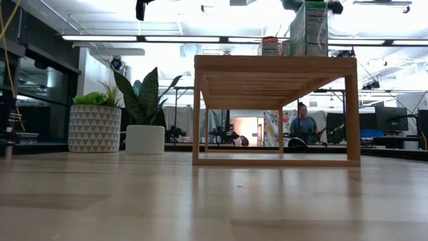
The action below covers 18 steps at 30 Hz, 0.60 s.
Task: Stack cereal on shelf
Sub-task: Put the green cereal box aligned with the other green cereal box on the shelf
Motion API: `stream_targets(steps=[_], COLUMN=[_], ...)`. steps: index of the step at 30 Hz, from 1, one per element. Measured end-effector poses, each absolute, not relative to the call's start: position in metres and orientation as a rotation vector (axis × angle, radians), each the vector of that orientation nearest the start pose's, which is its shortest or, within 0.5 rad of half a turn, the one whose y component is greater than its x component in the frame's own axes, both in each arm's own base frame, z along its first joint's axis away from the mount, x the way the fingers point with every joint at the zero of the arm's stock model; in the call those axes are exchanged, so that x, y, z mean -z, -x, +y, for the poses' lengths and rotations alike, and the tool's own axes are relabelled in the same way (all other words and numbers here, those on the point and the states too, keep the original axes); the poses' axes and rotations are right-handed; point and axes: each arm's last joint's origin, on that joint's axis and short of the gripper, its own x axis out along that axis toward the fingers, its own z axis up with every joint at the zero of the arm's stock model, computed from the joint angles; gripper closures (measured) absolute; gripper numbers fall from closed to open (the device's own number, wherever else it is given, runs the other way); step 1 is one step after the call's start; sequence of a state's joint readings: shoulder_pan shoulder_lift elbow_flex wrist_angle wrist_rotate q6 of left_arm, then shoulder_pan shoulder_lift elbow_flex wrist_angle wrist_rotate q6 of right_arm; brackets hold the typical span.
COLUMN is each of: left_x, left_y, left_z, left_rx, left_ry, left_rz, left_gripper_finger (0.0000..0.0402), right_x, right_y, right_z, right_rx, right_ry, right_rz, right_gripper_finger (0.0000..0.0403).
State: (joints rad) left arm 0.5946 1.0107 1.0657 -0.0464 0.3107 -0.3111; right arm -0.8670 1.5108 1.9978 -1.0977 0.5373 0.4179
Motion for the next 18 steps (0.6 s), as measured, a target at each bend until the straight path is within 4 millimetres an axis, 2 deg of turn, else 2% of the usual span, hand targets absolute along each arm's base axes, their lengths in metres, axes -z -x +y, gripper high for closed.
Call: stream_targets(steps=[4, 8, 18], left_x=[-0.401, -0.401, -0.401], left_y=[-0.184, -0.184, -0.184], left_z=[0.114, 0.114, 0.114], left_rx=[-0.281, -0.281, -0.281], left_ry=[0.305, 0.305, 0.306], left_rz=[-0.052, -0.052, -0.052], left_gripper_finger=[0.0401, 0.0402, 0.0402], right_x=[-0.507, -0.521, -0.526], right_y=[-0.167, -0.172, -0.188], right_z=[-0.196, -0.182, -0.161], right_rx=[1.386, 1.325, 1.189], right_ry=[-0.411, -0.382, -0.375], right_rz=[0.271, 0.223, 0.221], right_gripper_finger=[0.0243, 0.0243, 0.0243])
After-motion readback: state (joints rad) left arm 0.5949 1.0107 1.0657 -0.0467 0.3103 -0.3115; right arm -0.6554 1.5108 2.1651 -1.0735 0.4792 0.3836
